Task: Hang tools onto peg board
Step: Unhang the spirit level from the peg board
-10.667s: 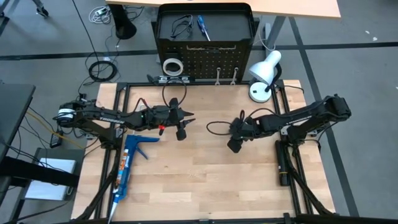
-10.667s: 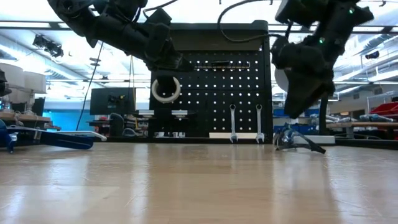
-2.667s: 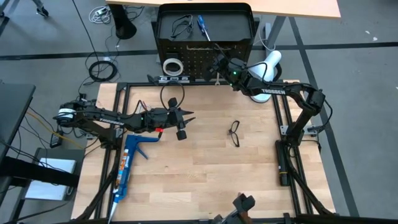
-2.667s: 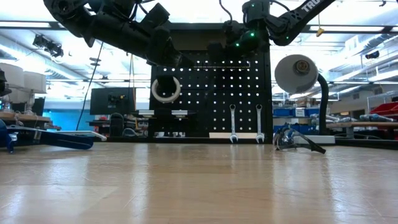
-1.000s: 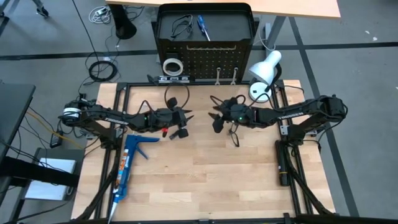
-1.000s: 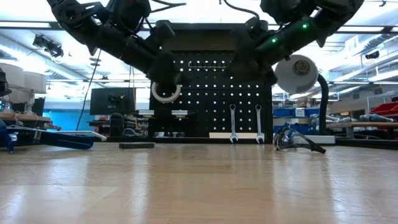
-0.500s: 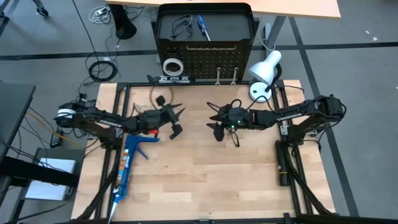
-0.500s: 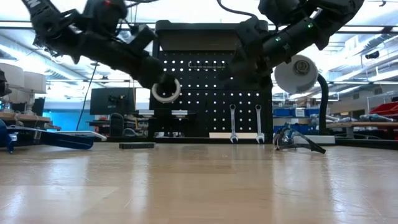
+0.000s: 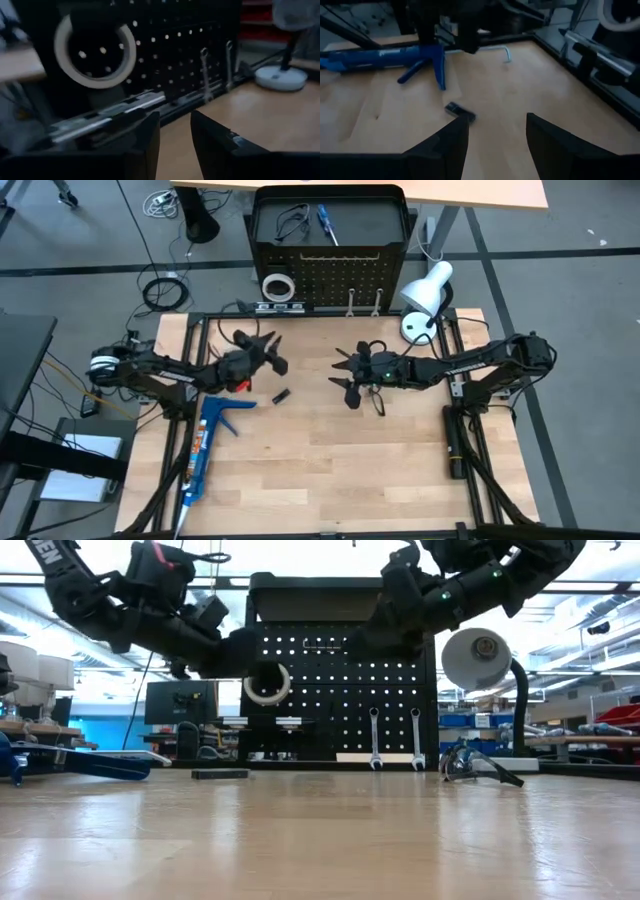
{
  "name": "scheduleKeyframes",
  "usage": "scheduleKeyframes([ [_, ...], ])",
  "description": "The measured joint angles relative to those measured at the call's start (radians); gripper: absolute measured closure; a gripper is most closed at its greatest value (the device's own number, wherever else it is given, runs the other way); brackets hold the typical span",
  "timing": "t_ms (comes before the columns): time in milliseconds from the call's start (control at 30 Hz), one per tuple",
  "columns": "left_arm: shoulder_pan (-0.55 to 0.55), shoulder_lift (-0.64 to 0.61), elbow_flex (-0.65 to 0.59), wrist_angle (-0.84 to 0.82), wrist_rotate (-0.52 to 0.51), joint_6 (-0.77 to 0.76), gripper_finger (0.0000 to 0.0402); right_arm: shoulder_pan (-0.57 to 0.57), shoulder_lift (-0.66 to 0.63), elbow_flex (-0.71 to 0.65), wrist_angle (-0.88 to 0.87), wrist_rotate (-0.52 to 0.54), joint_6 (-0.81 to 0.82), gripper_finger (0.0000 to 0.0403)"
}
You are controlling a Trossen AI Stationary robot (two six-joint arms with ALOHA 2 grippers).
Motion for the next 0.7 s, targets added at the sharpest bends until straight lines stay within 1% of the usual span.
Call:
scheduleKeyframes([
  [67,0.033,0.000,0.021,-0.032,0.084,-0.064,0.0287,0.010,0.000,0.000,-0.010,0.000,0.000,0.0205],
  [133,0.057,0.000,0.047,-0.083,0.124,-0.101,0.0287,0.027,0.000,0.000,-0.027,0.001,-0.003,0.0206],
  [200,0.075,0.000,0.079,-0.137,0.125,-0.123,0.0287,0.049,0.000,0.000,-0.054,0.006,-0.025,0.0206],
  [267,0.093,0.000,0.114,-0.192,0.126,-0.125,0.0287,0.073,0.000,0.000,-0.071,0.056,-0.070,0.0206],
  [333,0.112,0.000,0.144,-0.234,0.127,-0.125,0.0287,0.095,-0.006,0.000,-0.096,0.145,-0.126,0.0206],
  [400,0.128,0.000,0.167,-0.276,0.126,-0.131,0.0287,0.111,-0.006,0.000,-0.088,0.255,-0.170,0.0206],
  [467,0.136,0.000,0.180,-0.297,0.126,-0.142,0.0287,0.121,-0.009,0.000,-0.065,0.332,-0.190,0.0206],
  [500,0.137,0.000,0.180,-0.301,0.126,-0.144,0.0287,0.124,-0.010,0.000,-0.050,0.345,-0.195,0.0206],
  [700,0.138,0.000,0.180,-0.323,0.104,-0.162,0.0286,0.135,-0.014,0.000,-0.046,0.344,-0.225,0.0206],
])
